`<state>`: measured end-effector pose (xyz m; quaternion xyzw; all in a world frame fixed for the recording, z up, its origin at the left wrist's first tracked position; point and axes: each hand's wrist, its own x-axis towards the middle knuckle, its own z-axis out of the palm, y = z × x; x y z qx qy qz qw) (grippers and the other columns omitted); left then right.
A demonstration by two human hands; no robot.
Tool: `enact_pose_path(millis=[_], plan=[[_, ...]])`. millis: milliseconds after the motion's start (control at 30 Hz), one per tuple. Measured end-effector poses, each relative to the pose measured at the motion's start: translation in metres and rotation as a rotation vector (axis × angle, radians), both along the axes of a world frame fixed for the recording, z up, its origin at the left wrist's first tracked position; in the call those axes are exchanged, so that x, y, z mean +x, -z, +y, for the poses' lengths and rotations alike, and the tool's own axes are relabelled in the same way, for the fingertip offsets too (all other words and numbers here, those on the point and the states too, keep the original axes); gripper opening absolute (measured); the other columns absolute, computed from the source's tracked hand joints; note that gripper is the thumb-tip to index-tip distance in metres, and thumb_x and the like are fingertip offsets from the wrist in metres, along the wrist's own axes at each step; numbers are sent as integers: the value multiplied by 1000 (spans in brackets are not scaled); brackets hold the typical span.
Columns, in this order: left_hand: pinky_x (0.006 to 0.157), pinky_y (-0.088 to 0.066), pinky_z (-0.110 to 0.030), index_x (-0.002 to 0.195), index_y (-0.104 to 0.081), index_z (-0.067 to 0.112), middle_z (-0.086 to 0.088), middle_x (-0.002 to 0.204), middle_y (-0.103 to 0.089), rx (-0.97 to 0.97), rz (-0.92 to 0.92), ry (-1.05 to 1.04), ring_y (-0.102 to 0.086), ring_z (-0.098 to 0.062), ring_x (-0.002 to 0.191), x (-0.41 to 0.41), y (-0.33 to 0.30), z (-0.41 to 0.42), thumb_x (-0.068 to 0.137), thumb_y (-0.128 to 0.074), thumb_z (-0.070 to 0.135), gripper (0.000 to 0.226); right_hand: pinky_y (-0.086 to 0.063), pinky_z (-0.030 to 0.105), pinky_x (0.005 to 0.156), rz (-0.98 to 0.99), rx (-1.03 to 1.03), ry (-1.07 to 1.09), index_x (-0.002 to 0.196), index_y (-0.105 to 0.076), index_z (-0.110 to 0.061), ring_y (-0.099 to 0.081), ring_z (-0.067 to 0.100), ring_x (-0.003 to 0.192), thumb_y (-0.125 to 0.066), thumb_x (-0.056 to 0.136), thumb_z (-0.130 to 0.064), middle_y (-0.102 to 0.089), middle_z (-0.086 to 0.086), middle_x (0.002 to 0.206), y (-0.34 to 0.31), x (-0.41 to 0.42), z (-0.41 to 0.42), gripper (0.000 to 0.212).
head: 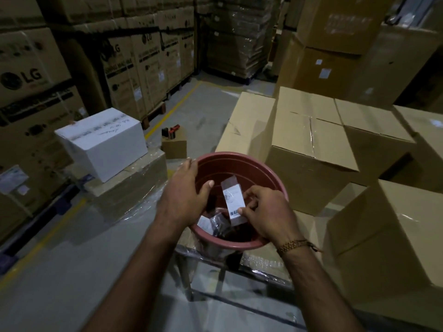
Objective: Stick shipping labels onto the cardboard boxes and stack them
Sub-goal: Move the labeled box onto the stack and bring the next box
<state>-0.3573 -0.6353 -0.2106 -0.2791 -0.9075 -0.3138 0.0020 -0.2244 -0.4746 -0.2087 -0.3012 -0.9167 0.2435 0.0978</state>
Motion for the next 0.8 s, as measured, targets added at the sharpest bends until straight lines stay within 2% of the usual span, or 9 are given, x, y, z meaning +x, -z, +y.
enact_pose_path(millis=[233,367,433,633,733,800], plan=[[123,-30,-42,166,-25,20,-2,172,-27,-17,25,8,-28,-23,156,0,0,-2,104,-55,50,75,-62,38,79,-15,-17,14,99,-75,-30,-71,4,75,-93,78,-38,-74,-14,74,-1,-11,1,29],[122,-31,-43,166,-26,20,-2,171,-29,-9,15,12,-30,-23,155,0,0,-2,104,-56,49,74,-58,36,89,-99,177,2,115,-75,-24,-72,24,102,-83,85,-50,-78,-1,105,-2,-17,0,41],[122,-33,-45,166,-25,20,-2,171,-30,-10,5,11,-32,-23,154,0,-1,-2,104,-56,49,74,-58,39,92,-93,239,17,117,-74,-22,-70,28,109,-79,88,-52,-76,3,113,-2,-16,0,42],[119,-39,-46,162,-35,19,-3,164,-42,29,25,16,-42,-25,148,1,-2,-5,104,-54,51,69,-61,42,84,67,151,53,106,-75,-25,-70,20,95,-78,91,-44,-75,-6,101,-8,-2,9,25],[121,-37,-53,158,-43,19,-5,162,-46,39,123,22,-44,-26,147,3,-5,-7,104,-53,54,65,-61,40,83,146,138,21,103,-77,-25,-70,13,91,-78,92,-38,-75,-10,97,-12,5,12,17],[121,-36,-53,157,-45,19,-5,160,-49,39,199,39,-45,-24,146,4,-8,-5,103,-54,55,66,-62,41,83,187,119,8,102,-77,-26,-70,11,91,-76,93,-36,-75,-12,96,-14,11,14,14]])
